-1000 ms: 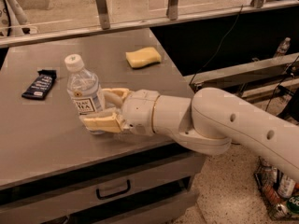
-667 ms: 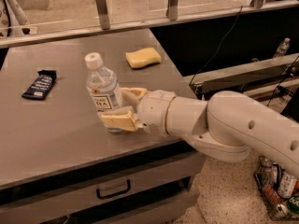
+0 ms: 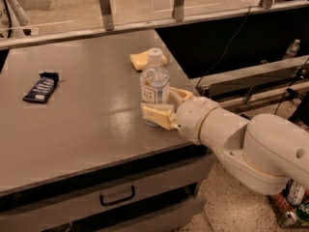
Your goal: Move blue plastic bottle near sponge
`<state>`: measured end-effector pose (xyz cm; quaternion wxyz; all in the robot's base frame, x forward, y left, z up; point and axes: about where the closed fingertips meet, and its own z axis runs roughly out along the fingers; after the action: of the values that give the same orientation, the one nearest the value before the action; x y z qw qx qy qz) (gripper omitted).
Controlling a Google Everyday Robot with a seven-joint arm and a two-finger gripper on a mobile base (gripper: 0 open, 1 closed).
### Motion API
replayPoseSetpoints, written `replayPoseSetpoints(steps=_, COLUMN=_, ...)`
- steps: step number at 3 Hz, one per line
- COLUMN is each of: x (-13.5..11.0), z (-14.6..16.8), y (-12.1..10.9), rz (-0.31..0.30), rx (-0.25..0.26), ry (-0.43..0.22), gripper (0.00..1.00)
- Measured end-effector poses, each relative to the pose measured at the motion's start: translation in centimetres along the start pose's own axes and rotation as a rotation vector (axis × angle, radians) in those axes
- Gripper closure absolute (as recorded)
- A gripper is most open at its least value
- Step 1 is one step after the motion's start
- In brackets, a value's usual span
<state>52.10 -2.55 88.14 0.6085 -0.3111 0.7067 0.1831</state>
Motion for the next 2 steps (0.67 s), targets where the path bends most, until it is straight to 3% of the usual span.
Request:
replayPoseSetpoints(steps=1, x=0.4, z=-2.4, y=-5.6, rz=0.031, rx=0.186, ry=-0.057, gripper=1.00)
replayPoseSetpoints(steps=2, x=-0.5, z=-2.7, y=-6.7, rz=0.046, rx=0.251, ry=-0.116, gripper=1.00)
